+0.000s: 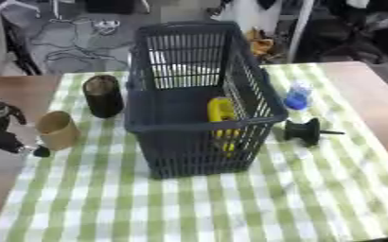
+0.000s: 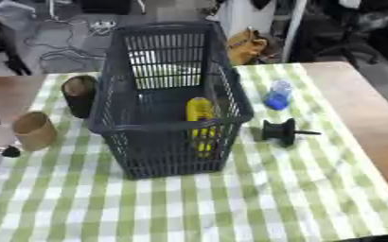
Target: Pick up objects on the table and place them in the box.
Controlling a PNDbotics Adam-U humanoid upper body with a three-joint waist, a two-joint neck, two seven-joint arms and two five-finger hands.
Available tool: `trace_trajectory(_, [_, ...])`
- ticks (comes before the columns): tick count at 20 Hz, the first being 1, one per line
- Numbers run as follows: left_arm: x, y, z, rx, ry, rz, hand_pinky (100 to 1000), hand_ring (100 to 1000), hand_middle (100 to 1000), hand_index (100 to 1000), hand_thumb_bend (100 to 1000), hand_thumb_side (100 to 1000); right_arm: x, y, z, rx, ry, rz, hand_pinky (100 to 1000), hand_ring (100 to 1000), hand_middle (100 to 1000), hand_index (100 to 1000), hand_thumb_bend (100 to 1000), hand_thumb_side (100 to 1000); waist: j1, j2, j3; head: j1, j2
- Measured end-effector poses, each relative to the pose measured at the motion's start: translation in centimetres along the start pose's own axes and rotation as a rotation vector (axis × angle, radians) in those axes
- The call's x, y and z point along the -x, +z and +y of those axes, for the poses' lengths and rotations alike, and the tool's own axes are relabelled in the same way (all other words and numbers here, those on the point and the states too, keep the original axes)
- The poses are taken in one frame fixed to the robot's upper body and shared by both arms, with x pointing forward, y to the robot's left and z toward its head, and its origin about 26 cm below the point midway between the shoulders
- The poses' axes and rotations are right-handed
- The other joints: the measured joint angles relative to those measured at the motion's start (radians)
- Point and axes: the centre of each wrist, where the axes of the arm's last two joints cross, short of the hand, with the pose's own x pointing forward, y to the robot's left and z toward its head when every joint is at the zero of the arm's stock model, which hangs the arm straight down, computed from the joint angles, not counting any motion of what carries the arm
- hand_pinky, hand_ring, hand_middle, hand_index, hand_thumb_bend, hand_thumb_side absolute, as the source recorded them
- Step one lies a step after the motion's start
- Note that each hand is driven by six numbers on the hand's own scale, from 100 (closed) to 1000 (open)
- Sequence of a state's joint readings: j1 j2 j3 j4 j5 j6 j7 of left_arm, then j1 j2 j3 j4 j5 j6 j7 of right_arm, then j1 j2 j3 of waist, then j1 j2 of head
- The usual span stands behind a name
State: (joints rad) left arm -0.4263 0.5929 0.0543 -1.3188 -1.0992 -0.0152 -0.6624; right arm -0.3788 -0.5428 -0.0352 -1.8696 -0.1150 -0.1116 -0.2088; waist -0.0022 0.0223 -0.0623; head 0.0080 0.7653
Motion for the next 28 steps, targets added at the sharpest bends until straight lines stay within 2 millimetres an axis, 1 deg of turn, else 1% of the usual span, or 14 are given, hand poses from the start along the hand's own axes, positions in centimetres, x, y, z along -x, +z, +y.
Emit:
trace_trajectory(6, [-0.1,-0.9,0.0,-0.037,0.007,0.016,736,587,333,821,1000,721,0.0,0.0,0.0,0.000,0.000,0.001,613,761,740,963,123,742,0.000,0.000,0.000,0.000,0.000])
trace_trajectory(9, [-0.4,-1.5,0.5,-0.049,0.001,0.015,737,588,333,822,1000,720,0.1,0.0,0.0,0.000,0.000,0.003,613,761,740,963,123,742,0.000,0.000,0.000,0.000,0.000])
trace_trajectory(13, [-0.6,-2.2,0.5,-0.037,-0.006,0.013,741,593,336,824,1000,715,0.1,0.0,0.0,-0.001,0.001,0.005,613,761,740,964,123,742,0.000,0.000,0.000,0.000,0.000])
trace_trajectory(18, [-0.6,-3.0,0.0,0.027,-0.021,0.004,746,599,340,828,1000,712,0.2,0.1,0.1,-0.006,0.000,0.008,613,761,740,964,123,741,0.000,0.000,-0.003,-0.001,0.000])
trace_trajectory(22, [-0.5,-3.3,-0.3,0.069,-0.036,0.001,744,599,340,827,981,721,0.2,0.1,0.1,-0.006,0.000,0.008,613,761,740,964,123,741,0.000,0.000,-0.004,-0.001,0.000])
trace_trajectory(28, [-0.7,-3.9,-1.4,0.089,-0.039,-0.012,739,592,334,819,978,723,0.2,0.1,0.1,-0.006,-0.001,0.008,613,761,740,964,123,741,0.000,0.000,-0.004,-0.003,0.000])
